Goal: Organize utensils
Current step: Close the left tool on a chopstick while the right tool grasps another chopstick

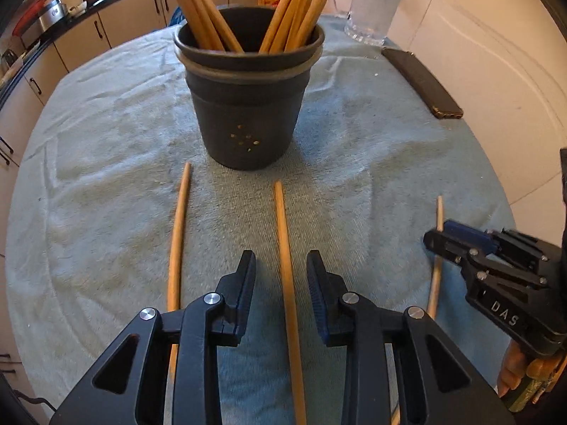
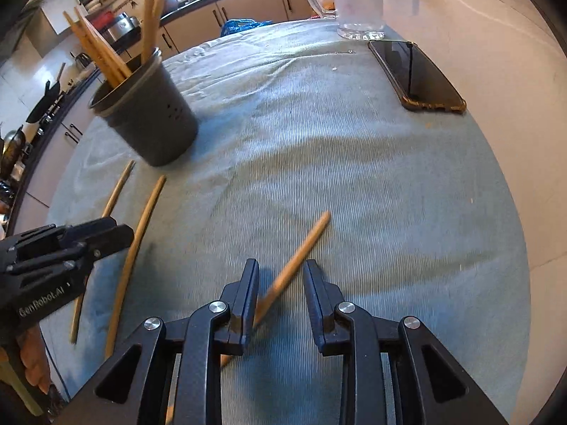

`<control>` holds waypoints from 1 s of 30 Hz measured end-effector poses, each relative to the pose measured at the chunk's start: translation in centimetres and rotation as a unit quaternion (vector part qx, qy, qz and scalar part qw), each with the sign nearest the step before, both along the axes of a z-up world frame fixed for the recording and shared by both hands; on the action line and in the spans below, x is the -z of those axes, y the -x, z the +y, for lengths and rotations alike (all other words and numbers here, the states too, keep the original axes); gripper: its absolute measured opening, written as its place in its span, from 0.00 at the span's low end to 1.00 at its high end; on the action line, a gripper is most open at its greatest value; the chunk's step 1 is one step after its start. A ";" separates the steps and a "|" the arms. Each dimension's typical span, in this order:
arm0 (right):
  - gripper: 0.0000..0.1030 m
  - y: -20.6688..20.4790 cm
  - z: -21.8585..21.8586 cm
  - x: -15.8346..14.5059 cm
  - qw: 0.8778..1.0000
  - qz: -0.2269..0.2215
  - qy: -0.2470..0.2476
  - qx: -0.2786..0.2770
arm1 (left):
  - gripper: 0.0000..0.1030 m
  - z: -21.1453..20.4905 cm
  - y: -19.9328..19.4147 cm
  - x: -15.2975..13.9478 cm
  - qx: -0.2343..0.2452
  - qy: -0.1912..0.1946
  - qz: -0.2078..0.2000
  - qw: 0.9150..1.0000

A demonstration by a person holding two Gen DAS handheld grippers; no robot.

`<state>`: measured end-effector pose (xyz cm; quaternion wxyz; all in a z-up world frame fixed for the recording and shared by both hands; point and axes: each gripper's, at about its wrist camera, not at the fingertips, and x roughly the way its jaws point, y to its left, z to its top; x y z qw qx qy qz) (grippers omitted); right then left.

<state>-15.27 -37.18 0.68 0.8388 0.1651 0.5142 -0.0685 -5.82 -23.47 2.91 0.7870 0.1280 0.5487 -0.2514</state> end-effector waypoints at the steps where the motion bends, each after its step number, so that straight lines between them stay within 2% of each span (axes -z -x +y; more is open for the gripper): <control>1: 0.27 -0.3 -0.2 -0.1 1.000 0.003 0.003 0.001 | 0.28 -0.1 -0.4 0.4 -0.003 -0.003 0.007 1.000; 9: 0.27 -2.6 -0.3 -0.1 1.000 0.003 0.028 0.012 | 0.27 -0.6 -1.1 0.8 -0.002 0.002 -0.005 1.000; 10: 0.25 -2.7 -0.2 -0.1 0.999 0.002 0.034 0.013 | 0.27 -0.7 -1.1 0.8 0.000 0.003 -0.009 1.000; 12: 0.16 -2.9 0.2 0.0 0.999 -0.002 0.050 0.014 | 0.27 -0.9 -1.1 0.9 0.005 0.004 -0.017 1.000; 14: 0.12 -3.1 0.5 0.0 0.998 -0.009 0.058 0.010 | 0.06 -1.1 -1.0 0.9 0.010 0.002 -0.027 1.000; 16: 0.09 -3.3 0.6 -0.1 0.998 -0.015 0.057 0.006 | 0.05 -0.7 -1.0 0.8 0.004 0.022 -0.018 1.000; 17: 0.01 -3.2 0.6 -0.4 0.999 -0.025 0.047 0.004 | 0.05 -0.4 -1.2 0.7 -0.002 0.028 -0.016 0.999; 20: 0.01 -2.6 0.3 -2.1 0.997 -0.075 0.011 0.002 | 0.05 1.2 -1.1 -0.9 -0.016 0.061 -0.021 0.998; 24: 0.01 -1.4 1.2 -4.9 0.992 -0.122 0.017 -0.015 | 0.05 2.5 0.0 -3.8 -0.015 0.088 -0.052 0.995; 27: 0.01 -1.7 1.6 -4.6 0.996 -0.088 0.018 -0.020 | 0.05 3.1 0.2 -4.5 -0.012 0.086 -0.052 0.995; 30: 0.12 -2.0 1.2 -2.8 0.999 -0.033 -0.011 -0.007 | 0.06 2.6 0.0 -3.0 -0.018 0.057 -0.044 0.997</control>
